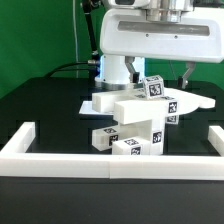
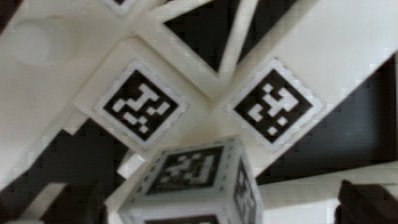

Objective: Assemble chair

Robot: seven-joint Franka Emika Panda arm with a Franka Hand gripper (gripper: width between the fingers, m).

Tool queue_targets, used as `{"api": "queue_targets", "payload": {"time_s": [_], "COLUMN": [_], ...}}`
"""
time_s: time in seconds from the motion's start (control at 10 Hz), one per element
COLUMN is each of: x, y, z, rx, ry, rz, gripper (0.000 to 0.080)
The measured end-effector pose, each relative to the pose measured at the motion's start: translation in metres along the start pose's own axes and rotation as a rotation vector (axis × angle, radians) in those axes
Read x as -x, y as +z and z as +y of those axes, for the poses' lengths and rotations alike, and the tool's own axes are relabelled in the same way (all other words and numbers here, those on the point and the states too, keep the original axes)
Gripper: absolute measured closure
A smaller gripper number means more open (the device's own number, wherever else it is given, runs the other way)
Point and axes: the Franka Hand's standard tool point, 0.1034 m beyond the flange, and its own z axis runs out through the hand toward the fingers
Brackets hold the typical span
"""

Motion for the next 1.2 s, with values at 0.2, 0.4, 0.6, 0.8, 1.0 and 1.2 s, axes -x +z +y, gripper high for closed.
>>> {"api": "queue_targets", "payload": {"time_s": [0.2, 0.4, 0.6, 0.8, 1.0, 1.2], "x": [-0.0004, -0.0008, -0.0008, -0.0021, -0.0021, -0.0021], "y": [0.0, -0.0002, -0.0001, -0.0012, -0.0012, -0.0012], "z": [0.0019, 0.0031, 0.0032, 0.0034, 0.0035, 0.0035], "rx": [0.004, 0.007, 0.007, 0.007, 0.007, 0.007], "ry": [-0.128, -0.181, -0.18, -0.179, -0.179, -0.152], "rz": [0.0, 0.0, 0.0, 0.003, 0.003, 0.003], "gripper": [0.015, 0.015, 0.0409, 0.0512, 0.0512, 0.0512]}}
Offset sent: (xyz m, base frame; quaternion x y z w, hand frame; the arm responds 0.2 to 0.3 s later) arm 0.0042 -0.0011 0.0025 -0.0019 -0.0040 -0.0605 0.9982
